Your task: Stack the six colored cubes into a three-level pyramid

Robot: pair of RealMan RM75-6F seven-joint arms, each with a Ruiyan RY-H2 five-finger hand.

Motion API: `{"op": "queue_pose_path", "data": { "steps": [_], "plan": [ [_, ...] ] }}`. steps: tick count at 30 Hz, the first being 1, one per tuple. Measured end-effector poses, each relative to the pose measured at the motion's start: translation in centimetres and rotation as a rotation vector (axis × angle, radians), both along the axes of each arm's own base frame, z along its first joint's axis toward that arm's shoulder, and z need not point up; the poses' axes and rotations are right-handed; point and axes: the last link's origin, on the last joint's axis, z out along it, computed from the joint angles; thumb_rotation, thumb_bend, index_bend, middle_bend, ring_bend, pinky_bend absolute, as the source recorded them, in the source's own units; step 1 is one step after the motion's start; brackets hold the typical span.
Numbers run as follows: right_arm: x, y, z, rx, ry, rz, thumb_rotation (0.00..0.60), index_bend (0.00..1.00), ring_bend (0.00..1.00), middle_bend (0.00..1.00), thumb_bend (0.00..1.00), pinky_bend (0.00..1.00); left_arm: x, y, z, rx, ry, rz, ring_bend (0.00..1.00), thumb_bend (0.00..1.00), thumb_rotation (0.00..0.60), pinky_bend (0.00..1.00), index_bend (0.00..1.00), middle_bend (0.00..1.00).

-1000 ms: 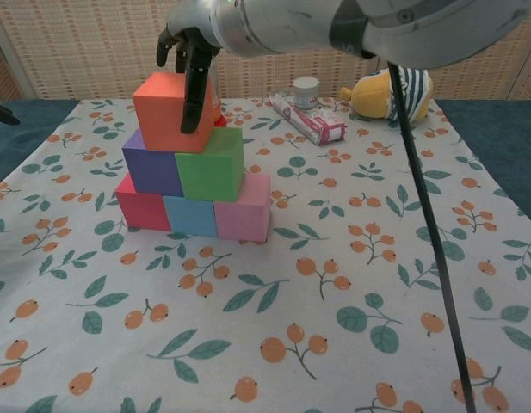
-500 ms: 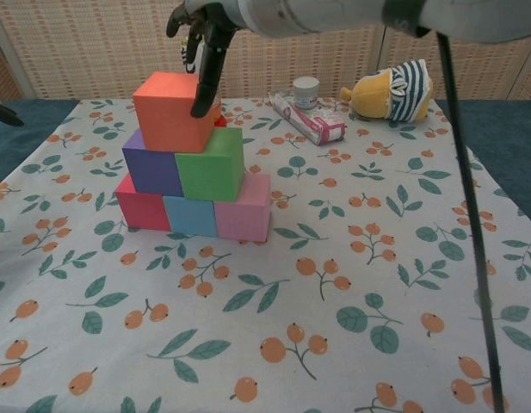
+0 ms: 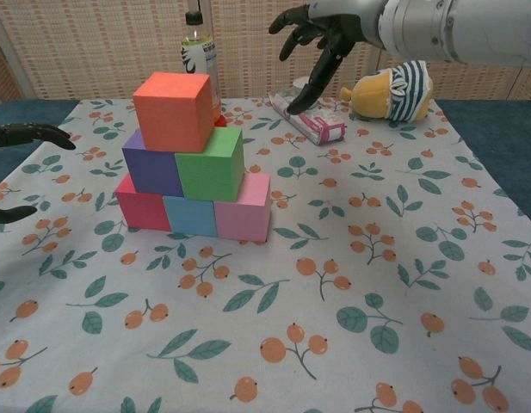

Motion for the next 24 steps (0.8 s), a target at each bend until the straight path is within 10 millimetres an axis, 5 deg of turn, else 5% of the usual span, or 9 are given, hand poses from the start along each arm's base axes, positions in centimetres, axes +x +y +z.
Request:
{"op": "queue_pose_path", "data": {
  "steps": [9,24],
  "plan": [
    [-3.3,-0.9,-4.0,0.046,-0.058,-0.049,0.6,0.0,0.01,0.12,0.0,0.0,1.4,1.3,-2.4,-0.047,0.019,-0.015,0.0,0.33,0.6,0.07,0.12,0.01],
    [-2.0,-1.5,-8.2,0.061,-0.12,-0.037,0.6,0.0,0.01,0.11,0.0,0.0,2.2,1.8,-4.2,-0.09,0.028,-0.027,0.0,0.33,0.6,0.07,0.12,0.0]
  ]
}}
